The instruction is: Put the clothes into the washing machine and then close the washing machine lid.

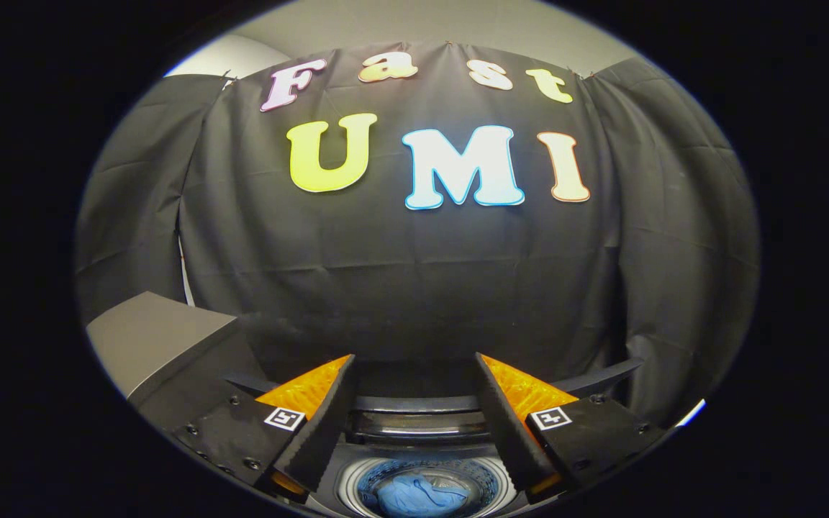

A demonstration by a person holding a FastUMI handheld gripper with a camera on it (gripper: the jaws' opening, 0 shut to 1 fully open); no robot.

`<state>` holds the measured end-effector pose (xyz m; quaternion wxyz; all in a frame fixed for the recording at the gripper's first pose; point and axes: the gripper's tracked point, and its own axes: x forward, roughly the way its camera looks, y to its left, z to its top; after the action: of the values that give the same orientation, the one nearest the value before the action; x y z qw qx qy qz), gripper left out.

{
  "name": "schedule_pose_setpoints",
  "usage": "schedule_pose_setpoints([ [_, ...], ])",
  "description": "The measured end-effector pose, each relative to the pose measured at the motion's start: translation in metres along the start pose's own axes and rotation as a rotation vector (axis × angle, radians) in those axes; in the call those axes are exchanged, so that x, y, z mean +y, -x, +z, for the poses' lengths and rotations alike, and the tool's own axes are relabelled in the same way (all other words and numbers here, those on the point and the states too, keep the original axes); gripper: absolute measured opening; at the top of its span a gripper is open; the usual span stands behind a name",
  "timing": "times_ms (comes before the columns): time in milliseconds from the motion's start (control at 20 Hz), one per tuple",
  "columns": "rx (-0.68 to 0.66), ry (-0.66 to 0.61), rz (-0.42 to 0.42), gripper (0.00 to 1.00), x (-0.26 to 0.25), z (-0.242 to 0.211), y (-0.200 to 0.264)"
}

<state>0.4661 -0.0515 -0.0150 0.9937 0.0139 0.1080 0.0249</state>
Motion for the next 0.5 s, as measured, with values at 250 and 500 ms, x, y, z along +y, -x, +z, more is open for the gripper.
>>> schedule_pose_setpoints([
  [250,0.017,0.0,-0.001,0.98,0.001,-0.015,0.02],
  [500,0.037,0.001,-0.001,0.98,0.003,-0.031,0.038],
])
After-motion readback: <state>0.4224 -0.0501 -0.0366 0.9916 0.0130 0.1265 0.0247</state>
